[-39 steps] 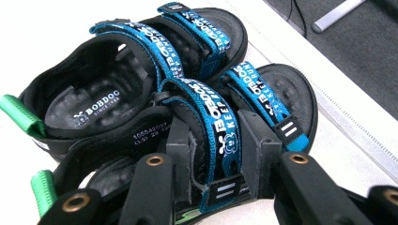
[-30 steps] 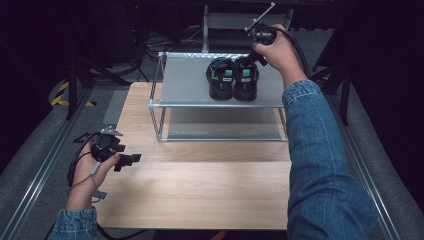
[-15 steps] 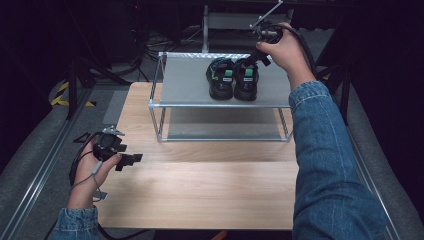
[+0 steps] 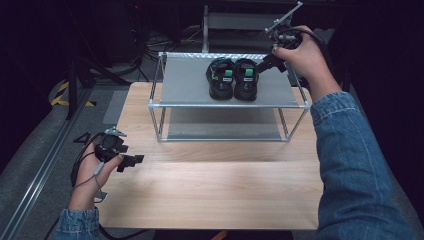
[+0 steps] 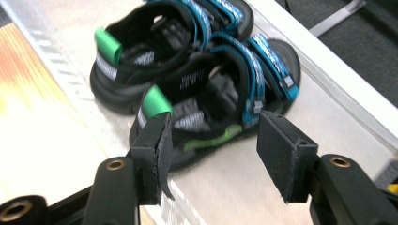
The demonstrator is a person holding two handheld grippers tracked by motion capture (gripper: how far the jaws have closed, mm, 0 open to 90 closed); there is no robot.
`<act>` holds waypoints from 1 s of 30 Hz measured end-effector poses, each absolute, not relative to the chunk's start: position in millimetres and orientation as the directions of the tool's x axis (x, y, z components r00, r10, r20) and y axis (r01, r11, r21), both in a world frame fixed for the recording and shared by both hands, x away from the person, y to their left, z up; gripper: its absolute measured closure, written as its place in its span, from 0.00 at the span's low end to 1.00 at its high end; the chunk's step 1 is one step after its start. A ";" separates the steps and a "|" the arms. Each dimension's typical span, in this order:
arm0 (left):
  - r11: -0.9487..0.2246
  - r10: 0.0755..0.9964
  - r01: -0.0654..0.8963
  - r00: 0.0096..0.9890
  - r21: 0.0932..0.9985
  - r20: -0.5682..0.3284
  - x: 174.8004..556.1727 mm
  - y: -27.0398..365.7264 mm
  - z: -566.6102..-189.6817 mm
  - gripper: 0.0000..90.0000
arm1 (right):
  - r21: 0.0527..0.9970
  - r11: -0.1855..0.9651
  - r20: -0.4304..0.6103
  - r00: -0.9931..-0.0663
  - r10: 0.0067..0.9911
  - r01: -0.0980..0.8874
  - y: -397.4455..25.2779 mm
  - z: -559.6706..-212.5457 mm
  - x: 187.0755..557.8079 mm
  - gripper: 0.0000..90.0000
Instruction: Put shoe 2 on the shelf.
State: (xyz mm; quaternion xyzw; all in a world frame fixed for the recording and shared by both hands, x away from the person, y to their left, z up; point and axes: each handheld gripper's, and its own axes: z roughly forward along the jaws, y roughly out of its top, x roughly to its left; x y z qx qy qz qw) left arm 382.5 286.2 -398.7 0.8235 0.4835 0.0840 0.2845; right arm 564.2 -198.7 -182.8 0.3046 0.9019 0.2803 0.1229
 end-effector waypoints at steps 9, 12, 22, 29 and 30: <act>-0.368 0.838 0.745 0.525 0.557 -0.149 387.4 285.8 -395.8 0.27 | 0.579 0.647 -0.040 -0.775 0.630 0.496 -226.2 -176.7 533.5 0.48; -0.362 0.841 0.749 0.519 0.555 -0.153 389.0 290.1 -394.8 0.27 | 0.579 0.642 -0.033 -0.772 0.635 0.503 -236.6 -177.0 520.9 0.46; -0.334 0.851 0.757 0.498 0.562 -0.165 392.2 297.5 -394.2 0.26 | 0.586 0.613 -0.018 -0.747 0.664 0.530 -274.8 -188.7 488.2 0.42; -0.327 0.856 0.763 0.490 0.558 -0.167 392.0 299.9 -394.8 0.26 | 0.579 0.586 -0.007 -0.715 0.699 0.567 -299.1 -205.8 465.4 0.40; -0.328 0.855 0.762 0.491 0.558 -0.168 392.1 300.6 -395.1 0.26 | 0.576 0.585 -0.007 -0.712 0.702 0.571 -301.7 -208.2 463.3 0.40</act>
